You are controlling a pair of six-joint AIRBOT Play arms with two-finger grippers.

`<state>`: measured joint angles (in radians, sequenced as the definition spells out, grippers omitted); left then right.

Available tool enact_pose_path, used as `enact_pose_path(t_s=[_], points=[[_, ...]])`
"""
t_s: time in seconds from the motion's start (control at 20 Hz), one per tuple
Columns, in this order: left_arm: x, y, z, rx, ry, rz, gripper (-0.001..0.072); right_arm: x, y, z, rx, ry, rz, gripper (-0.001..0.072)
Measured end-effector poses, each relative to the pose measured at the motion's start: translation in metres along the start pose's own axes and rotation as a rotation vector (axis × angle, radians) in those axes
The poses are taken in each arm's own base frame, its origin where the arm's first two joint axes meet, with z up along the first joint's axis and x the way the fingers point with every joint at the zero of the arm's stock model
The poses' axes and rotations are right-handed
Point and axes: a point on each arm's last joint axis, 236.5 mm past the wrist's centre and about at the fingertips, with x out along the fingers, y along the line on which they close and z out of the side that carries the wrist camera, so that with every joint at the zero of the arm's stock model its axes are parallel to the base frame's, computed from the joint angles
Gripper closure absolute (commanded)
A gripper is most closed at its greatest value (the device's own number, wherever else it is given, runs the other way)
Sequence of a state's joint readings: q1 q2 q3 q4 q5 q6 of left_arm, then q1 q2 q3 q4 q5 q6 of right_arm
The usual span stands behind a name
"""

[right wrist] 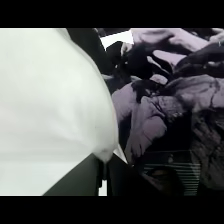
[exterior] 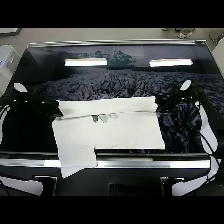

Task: Fold the clothes and pants, and hang the long-sleeved shirts on hangers.

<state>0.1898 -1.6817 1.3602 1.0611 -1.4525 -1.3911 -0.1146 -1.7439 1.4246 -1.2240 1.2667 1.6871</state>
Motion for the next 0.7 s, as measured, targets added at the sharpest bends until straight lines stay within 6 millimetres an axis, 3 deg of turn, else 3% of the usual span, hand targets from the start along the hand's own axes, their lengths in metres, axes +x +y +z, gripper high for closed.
enact_pose_path(t_s=[0.25,0.7], points=[[-0.005,0.011,-0.005,-0.012,0.011,0.027,0.0686,-0.001,-0.007,-0.020,-0.016,0.085,-0.028,0.0678],[0.007,0.020,-0.013,-0.037,0.054,0.043,0.0686,0.001,-0.014,-0.040,-0.014,0.167,-0.053,0.0676]])
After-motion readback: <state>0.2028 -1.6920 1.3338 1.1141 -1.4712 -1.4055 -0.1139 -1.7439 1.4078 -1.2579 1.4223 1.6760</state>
